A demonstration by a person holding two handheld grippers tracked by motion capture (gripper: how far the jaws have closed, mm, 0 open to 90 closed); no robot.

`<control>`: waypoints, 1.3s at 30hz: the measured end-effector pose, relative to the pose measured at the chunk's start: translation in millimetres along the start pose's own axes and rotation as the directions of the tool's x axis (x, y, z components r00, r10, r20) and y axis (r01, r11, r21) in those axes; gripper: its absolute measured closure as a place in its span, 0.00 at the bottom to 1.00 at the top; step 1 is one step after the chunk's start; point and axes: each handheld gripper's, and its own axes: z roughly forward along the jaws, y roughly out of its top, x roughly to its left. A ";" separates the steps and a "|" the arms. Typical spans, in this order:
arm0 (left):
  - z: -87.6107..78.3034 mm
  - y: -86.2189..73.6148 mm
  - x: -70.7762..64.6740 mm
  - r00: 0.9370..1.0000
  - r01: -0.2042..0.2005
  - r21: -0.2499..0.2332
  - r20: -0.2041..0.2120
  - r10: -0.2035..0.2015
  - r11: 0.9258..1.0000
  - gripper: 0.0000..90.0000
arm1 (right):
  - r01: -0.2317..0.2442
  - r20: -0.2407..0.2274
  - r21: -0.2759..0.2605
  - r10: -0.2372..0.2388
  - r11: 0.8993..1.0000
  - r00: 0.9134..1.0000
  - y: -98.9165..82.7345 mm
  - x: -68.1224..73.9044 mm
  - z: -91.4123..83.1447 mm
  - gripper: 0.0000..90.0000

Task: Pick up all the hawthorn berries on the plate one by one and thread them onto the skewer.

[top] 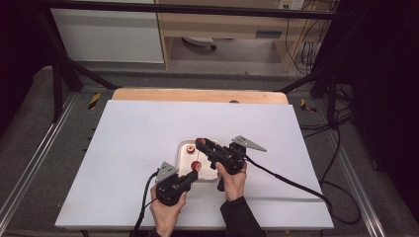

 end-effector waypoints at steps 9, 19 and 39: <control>1.3 3.2 2.3 1.000 -0.008 -0.002 -0.010 0.008 1.000 0.98 | -0.004 0.003 0.028 0.004 1.000 1.000 -7.5 2.3 -0.3 0.68; 1.9 8.8 4.9 1.000 -0.016 -0.007 -0.019 0.016 1.000 0.98 | -0.013 -0.008 0.076 0.013 0.997 1.000 -16.5 4.3 0.0 0.68; -9.6 0.9 24.4 0.995 -0.089 0.039 -0.034 0.090 0.995 0.98 | 0.130 0.085 0.250 -0.156 0.960 0.984 12.6 -13.4 -12.0 0.27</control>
